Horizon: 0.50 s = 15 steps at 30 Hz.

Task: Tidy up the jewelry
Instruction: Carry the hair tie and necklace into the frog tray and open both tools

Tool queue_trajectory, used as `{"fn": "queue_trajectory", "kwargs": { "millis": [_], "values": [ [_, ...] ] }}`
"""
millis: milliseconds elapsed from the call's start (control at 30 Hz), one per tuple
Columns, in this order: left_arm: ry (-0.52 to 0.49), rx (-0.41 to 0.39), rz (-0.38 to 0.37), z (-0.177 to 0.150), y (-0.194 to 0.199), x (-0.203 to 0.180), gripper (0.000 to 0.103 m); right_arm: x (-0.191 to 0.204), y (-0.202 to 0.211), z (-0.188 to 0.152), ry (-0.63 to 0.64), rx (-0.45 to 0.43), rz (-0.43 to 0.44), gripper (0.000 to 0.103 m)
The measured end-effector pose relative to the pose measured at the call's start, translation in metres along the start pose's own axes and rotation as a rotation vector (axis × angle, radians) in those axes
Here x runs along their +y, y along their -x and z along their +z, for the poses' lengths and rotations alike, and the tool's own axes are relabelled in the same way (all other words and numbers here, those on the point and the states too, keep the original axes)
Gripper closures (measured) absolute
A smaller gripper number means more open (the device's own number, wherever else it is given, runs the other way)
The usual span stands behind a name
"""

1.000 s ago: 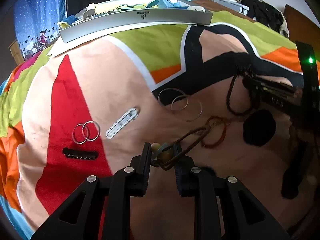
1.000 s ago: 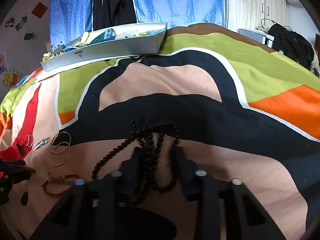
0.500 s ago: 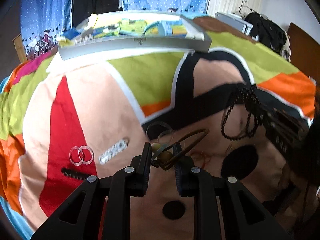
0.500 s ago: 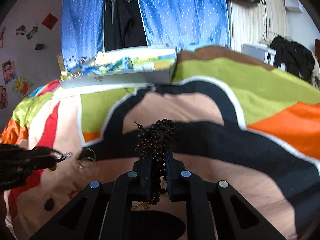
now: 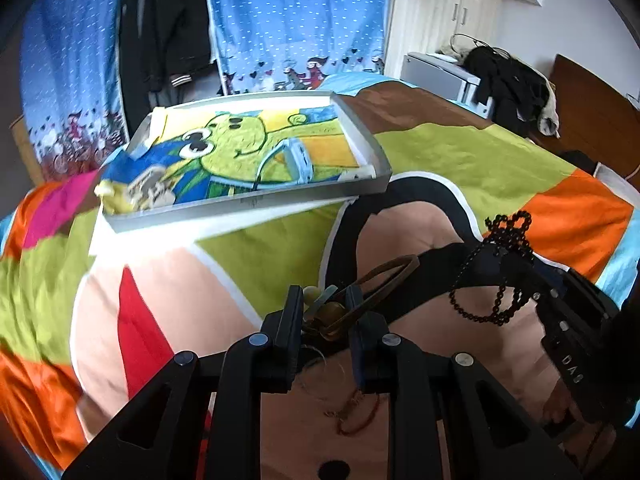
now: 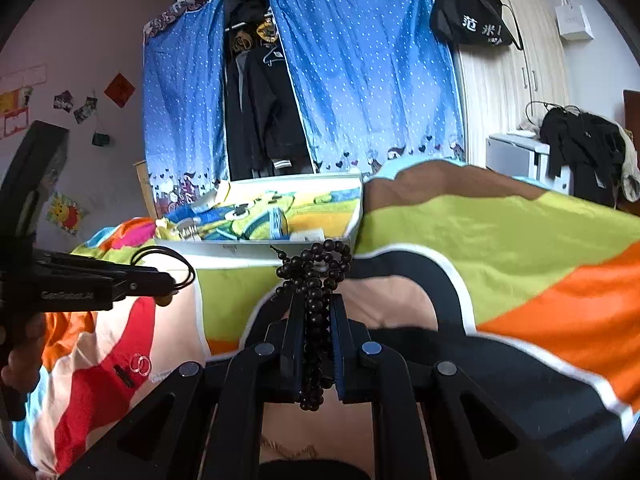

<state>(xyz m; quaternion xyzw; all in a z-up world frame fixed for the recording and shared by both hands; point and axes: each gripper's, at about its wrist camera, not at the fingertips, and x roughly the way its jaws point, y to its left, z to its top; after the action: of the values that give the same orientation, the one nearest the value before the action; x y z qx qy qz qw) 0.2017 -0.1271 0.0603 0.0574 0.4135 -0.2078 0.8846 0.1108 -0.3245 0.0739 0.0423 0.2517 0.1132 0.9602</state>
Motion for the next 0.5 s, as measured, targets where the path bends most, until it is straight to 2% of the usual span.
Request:
{"fn": "queue_trajectory", "kwargs": {
  "millis": [100, 233, 333, 500],
  "values": [
    [0.005, -0.007, -0.011, 0.017, -0.003, 0.017, 0.085, -0.003, -0.002, 0.019, -0.009, -0.024, 0.020, 0.092],
    [0.028, -0.063, 0.015, 0.041, -0.012, 0.050, 0.085, -0.001, -0.021, 0.055, 0.004, -0.067, 0.043, 0.092],
    [0.078, -0.095, 0.049, 0.055, -0.028, 0.078, 0.085, 0.003, -0.047, 0.082, 0.000, -0.099, 0.052, 0.092],
    [0.152, -0.152, 0.110, 0.065, -0.053, 0.118, 0.085, 0.013, -0.094, 0.105, -0.021, -0.104, 0.034, 0.092]
  ]
}}
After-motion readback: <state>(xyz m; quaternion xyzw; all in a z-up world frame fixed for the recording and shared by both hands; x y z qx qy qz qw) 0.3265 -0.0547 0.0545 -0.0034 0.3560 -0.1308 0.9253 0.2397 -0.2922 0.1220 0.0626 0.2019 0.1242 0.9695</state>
